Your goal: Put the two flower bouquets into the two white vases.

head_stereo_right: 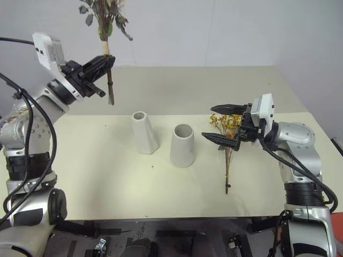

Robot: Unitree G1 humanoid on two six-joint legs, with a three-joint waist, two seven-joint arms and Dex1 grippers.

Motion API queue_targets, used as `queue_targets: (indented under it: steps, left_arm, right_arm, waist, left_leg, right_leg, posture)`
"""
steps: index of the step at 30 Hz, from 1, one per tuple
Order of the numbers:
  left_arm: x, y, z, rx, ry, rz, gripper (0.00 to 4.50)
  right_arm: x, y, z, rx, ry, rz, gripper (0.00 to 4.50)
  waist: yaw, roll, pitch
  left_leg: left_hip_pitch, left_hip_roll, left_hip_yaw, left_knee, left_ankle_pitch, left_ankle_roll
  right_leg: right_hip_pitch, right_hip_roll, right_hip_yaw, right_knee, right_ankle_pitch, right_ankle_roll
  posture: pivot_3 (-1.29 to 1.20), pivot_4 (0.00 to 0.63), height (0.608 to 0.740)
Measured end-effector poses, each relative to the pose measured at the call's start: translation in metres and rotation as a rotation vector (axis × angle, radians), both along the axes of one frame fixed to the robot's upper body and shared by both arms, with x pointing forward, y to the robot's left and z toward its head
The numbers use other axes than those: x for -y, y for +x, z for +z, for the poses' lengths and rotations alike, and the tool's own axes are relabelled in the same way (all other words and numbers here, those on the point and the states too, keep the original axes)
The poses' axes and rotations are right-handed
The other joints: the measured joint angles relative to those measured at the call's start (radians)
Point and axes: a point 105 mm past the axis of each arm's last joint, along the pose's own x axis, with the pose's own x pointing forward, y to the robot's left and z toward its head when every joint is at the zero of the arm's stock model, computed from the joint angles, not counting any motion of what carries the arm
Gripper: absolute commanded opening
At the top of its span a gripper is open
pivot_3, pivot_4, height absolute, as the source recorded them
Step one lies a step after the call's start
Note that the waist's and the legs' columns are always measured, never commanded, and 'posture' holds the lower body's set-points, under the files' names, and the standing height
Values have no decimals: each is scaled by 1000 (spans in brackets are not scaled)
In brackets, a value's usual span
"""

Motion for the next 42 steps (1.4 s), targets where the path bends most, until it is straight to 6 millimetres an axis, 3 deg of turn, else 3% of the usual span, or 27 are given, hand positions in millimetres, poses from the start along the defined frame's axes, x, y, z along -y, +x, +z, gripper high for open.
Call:
queue_targets:
  steps: [5,14,23,29,42]
  left_arm:
    - [17,4,-7,-37,-81,-163,2]
    - [26,9,-15,5,-113,-297,2]
    - [37,10,-25,-16,-95,-352,2]
    - [45,7,-45,-50,-84,-389,2]
    - [42,7,-65,-82,-78,-367,2]
  right_arm:
    - [0,-2,0,14,16,-22,4500]
    - [2,-9,-2,18,43,-49,4500]
    - [3,-13,-4,20,49,-70,4500]
    - [5,-16,-1,31,68,-76,4500]
    - [5,-19,-1,31,88,-83,4500]
  waist:
    - [0,0,0]
    - [0,0,0]
    - [-1,0,0]
    - [0,0,0]
    - [0,0,0]
  left_leg:
    - [0,0,0,0,0,0]
    - [0,0,2,1,0,0]
    - [0,0,1,1,0,1]
    - [0,0,1,1,0,1]
    - [0,0,1,1,0,1]
  right_leg:
    - [0,0,0,1,0,0]
    - [1,0,-1,0,0,0]
    - [1,1,0,1,0,0]
    - [1,1,-1,1,0,0]
    - [1,1,0,0,0,0]
  posture:
    - [0,150,740]
    - [0,150,740]
    - [0,150,740]
    - [0,150,740]
    - [0,150,740]
